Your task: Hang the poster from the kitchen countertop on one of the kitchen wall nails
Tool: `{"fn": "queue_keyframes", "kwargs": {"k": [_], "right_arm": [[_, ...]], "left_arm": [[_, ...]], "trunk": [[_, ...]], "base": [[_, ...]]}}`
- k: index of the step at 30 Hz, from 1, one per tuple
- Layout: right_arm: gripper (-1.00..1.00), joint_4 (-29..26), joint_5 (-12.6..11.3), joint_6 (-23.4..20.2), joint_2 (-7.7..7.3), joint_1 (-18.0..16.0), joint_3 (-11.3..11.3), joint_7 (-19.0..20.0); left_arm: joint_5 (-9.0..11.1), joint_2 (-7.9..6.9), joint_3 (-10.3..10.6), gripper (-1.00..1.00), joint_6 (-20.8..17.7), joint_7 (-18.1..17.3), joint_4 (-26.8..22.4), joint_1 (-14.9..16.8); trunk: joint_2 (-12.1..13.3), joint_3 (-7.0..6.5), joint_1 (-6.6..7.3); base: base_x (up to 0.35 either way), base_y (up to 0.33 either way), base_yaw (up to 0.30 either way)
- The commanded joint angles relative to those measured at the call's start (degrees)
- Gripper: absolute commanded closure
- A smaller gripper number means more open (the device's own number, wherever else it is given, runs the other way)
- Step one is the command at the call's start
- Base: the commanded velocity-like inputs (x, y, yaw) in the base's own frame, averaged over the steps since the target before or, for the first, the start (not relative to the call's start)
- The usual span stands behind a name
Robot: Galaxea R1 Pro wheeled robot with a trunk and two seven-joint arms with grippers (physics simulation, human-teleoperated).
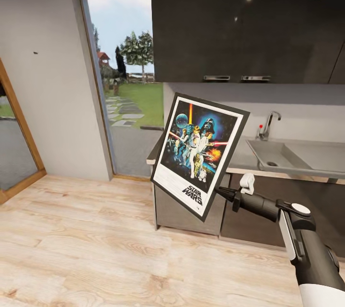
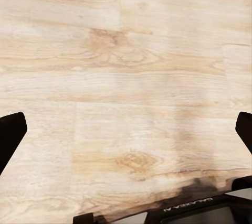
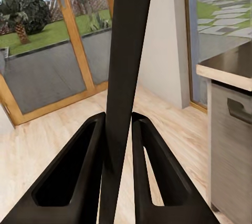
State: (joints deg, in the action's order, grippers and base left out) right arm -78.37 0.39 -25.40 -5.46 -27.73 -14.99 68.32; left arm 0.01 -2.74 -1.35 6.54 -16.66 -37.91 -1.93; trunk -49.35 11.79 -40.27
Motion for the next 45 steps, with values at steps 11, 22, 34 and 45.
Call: {"fn": "queue_keyframes", "kwargs": {"k": [11, 22, 34, 45], "right_arm": [[1.00, -0.03, -0.03, -0.62, 0.01, -0.05, -0.11, 0.32], [1.00, -0.03, -0.03, -0.62, 0.01, -0.05, -0.06, 0.38], [1.00, -0.03, -0.03, -0.62, 0.01, -0.05, -0.04, 0.38], [1.00, -0.03, -0.03, -0.62, 0.01, -0.05, -0.05, 0.38]], "left_arm": [[-0.01, 0.01, -0.09, -1.00, 0.05, -0.32, -0.05, -0.08], [-0.01, 0.01, -0.07, -1.00, 0.05, -0.30, -0.05, -0.09], [-0.01, 0.01, -0.06, -1.00, 0.05, -0.30, -0.05, -0.09], [-0.01, 0.01, -0.06, -1.00, 0.05, -0.30, -0.05, -0.09]], "trunk": [[4.37, -1.91, 2.41], [8.78, -3.89, 4.83], [13.60, -6.04, 7.46], [18.01, -8.02, 9.88]], "base": [[0.000, 0.000, 0.000], [0.000, 0.000, 0.000], [0.000, 0.000, 0.000], [0.000, 0.000, 0.000]]}}
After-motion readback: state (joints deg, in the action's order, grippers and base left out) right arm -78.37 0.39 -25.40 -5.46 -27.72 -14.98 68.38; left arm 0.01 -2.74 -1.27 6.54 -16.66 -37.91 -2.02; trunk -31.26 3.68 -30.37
